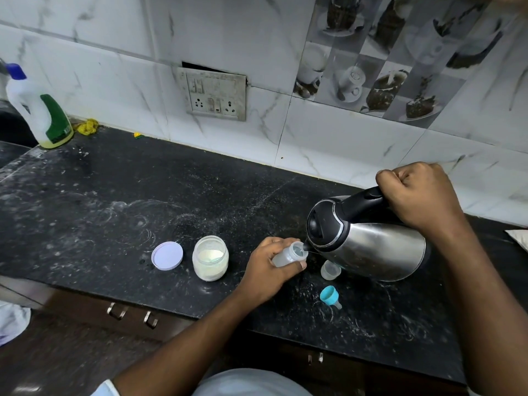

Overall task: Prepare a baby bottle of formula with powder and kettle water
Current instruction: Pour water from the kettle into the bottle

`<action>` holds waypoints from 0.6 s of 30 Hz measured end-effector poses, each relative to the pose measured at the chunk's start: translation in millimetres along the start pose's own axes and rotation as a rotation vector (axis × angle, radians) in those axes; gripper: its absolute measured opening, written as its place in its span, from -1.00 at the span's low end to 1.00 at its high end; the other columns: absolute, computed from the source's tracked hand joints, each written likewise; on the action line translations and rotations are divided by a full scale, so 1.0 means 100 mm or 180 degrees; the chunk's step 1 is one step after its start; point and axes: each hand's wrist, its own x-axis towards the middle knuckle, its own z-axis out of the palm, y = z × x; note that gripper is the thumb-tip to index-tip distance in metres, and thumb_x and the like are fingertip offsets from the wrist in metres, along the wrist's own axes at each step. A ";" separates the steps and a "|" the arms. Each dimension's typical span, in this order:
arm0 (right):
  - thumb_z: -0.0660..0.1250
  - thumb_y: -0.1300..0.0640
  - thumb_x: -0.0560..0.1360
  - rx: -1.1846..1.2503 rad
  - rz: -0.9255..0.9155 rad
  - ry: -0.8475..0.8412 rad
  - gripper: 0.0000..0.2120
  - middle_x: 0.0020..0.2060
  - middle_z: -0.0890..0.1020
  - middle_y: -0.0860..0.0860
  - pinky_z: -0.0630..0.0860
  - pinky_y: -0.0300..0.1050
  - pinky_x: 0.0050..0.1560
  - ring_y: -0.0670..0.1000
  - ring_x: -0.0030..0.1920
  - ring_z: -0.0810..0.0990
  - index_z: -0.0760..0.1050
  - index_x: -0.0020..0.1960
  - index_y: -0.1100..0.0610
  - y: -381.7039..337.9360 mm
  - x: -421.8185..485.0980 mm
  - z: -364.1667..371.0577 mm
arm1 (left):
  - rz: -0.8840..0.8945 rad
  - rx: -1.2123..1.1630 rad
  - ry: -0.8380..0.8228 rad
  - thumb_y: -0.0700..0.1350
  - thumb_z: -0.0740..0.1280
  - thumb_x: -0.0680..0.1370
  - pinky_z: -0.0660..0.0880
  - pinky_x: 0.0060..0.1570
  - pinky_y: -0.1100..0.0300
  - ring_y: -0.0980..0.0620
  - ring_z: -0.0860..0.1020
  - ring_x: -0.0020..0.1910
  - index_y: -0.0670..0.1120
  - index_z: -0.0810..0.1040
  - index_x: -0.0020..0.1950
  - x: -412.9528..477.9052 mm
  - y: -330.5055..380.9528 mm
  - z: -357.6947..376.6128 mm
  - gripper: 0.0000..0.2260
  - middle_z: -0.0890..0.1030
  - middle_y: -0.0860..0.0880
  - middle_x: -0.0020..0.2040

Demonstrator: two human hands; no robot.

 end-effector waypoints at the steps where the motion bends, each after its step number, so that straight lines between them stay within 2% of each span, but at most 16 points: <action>1: 0.16 0.00 0.41 0.0013 -0.0003 -0.0004 -0.63 -0.46 0.13 0.13 0.19 0.06 -0.42 0.13 -0.43 0.15 0.10 -0.44 0.14 0.00 0.00 0.00 | -0.0004 0.0002 0.0003 -0.14 0.65 0.47 0.52 0.23 0.31 0.12 0.63 0.20 0.08 0.77 0.20 0.00 0.00 0.00 -0.67 0.64 0.08 0.17; 5: 0.16 0.00 0.41 0.0030 -0.0007 -0.0004 -0.63 -0.47 0.12 0.12 0.17 0.04 -0.42 0.13 -0.44 0.15 0.10 -0.44 0.14 0.02 0.01 0.00 | -0.0016 0.0032 -0.0005 -0.16 0.65 0.47 0.51 0.23 0.34 0.15 0.62 0.19 0.04 0.76 0.22 0.00 0.01 0.00 -0.66 0.63 0.03 0.19; 12: 0.16 0.01 0.42 0.0049 -0.0062 -0.0009 -0.63 -0.47 0.12 0.12 0.17 0.05 -0.42 0.13 -0.45 0.15 0.09 -0.44 0.13 0.05 0.01 0.00 | 0.0001 0.0017 -0.0038 -0.17 0.65 0.47 0.49 0.21 0.38 0.16 0.62 0.19 0.03 0.77 0.21 0.00 0.00 0.01 -0.67 0.64 0.06 0.19; 18: 0.18 0.03 0.42 0.0173 -0.0021 0.0010 -0.63 -0.45 0.11 0.10 0.15 0.04 -0.41 0.11 -0.42 0.13 0.09 -0.44 0.13 0.10 -0.01 0.01 | -0.0069 -0.0089 -0.0050 -0.15 0.65 0.47 0.49 0.20 0.39 0.16 0.63 0.20 0.11 0.77 0.20 0.01 0.01 0.01 -0.67 0.64 0.11 0.18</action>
